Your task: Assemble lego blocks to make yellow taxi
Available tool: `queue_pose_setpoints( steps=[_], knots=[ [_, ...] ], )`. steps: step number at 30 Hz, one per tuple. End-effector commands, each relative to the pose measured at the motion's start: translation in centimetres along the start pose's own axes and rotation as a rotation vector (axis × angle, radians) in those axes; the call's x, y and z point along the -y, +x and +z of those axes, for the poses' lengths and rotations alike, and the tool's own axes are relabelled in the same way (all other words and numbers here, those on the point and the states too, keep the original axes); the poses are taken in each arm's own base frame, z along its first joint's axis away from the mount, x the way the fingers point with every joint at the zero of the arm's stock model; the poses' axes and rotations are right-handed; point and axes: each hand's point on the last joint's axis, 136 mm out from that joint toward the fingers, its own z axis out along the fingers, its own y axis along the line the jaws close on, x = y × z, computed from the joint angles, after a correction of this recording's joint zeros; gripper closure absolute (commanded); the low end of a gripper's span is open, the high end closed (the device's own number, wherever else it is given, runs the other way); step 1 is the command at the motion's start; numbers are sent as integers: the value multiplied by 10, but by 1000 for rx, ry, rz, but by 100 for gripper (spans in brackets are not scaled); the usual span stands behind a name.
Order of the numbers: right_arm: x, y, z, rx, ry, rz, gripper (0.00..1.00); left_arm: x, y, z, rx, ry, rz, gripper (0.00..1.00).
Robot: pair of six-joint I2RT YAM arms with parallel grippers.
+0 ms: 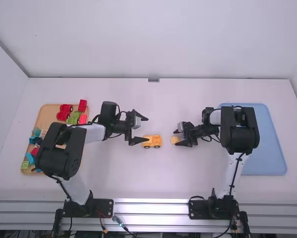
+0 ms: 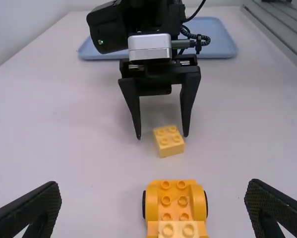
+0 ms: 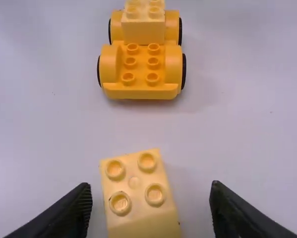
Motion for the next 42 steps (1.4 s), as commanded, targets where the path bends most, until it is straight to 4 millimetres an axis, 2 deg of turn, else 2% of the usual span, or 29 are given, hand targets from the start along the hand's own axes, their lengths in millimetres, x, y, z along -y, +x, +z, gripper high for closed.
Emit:
queue_pose_setpoints(
  steps=[1, 10, 11, 15, 20, 22, 25, 27, 30, 42],
  knots=[
    [0, 4, 2, -11, -9, -2, 41, 0, -8, 3, 27, 24, -6, 1],
    [-8, 9, 6, -14, -14, 5, 59, 3, -9, 5, 31, 36, -4, 1],
    [-9, 9, 6, -15, -16, 8, 66, 6, -11, 4, 46, 52, -11, 1],
    [-10, 9, 6, -13, -18, 13, 69, 15, -18, 4, 85, 98, -25, 1],
    [-10, 7, 6, -5, -19, 19, 71, 15, -18, 3, 91, 99, -26, 1],
    [-9, 6, 5, -4, -21, 45, 71, 14, -11, 8, 47, 80, -35, 1],
    [-5, 1, 2, -3, -26, 92, 73, 10, 11, 21, -61, 34, -47, 1],
    [-2, -6, -1, 9, -33, 118, 75, 12, 27, 33, -135, 18, -49, 1],
    [2, -16, -6, 34, -42, 144, 75, 11, 40, 40, -197, -6, -47, 2],
    [7, -55, -20, 153, -61, 115, 77, 16, 74, 49, -216, 16, -96, 3]
  ],
)
